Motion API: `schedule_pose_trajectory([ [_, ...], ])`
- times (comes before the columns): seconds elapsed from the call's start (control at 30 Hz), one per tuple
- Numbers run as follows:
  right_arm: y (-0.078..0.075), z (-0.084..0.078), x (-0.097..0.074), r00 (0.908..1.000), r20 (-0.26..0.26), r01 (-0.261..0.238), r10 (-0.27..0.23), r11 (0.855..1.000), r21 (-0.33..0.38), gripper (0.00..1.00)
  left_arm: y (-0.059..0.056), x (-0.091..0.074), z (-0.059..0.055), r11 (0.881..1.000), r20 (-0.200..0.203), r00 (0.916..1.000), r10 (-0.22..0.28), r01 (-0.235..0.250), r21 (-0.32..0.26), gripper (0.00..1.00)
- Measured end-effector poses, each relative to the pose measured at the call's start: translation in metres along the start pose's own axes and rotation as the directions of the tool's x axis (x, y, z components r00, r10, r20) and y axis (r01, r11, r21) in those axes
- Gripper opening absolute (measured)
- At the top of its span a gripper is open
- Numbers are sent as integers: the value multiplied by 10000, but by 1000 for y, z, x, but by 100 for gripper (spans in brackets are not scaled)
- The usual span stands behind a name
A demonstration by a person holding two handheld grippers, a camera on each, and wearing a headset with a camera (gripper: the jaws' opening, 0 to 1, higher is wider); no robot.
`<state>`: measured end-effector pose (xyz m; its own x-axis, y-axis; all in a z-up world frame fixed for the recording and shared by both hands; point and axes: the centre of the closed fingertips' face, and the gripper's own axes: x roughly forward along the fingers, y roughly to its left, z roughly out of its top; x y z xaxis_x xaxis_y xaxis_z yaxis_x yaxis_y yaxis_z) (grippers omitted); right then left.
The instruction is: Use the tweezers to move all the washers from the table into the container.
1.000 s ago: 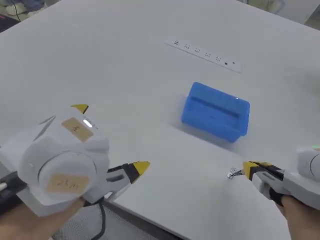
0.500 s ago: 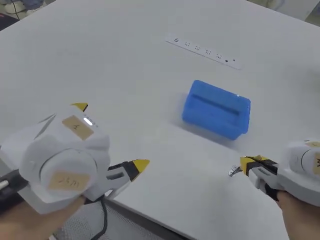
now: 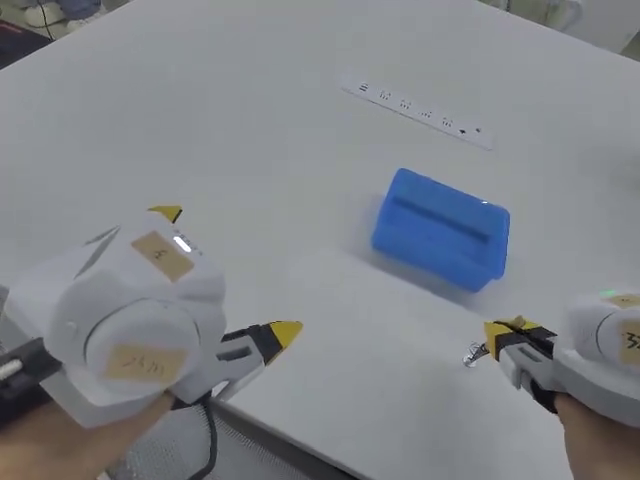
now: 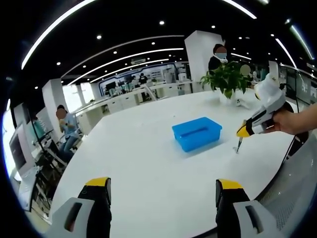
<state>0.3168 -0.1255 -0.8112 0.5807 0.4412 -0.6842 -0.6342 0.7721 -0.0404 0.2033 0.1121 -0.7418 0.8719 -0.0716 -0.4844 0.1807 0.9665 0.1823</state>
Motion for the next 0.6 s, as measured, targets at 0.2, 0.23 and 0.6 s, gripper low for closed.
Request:
schedule_pose_trajectory([
  [0.2, -5, -2, -3, 10000, 6, 79, -79, 9990, 437, 1, 0, 1, 2, 10000, 38, 10000, -33, 33, 57, 89],
  [0.23, -5, -2, -4, 10000, 30, 94, -95, 9990, 432, 1, 0, 1, 2, 10000, 39, 10000, -35, 35, 56, 89],
  [0.6, -2, -3, -2, 10000, -5, 24, -23, 9994, 355, 1, -1, 1, -1, 10000, -24, 10000, -15, 15, 30, 89],
])
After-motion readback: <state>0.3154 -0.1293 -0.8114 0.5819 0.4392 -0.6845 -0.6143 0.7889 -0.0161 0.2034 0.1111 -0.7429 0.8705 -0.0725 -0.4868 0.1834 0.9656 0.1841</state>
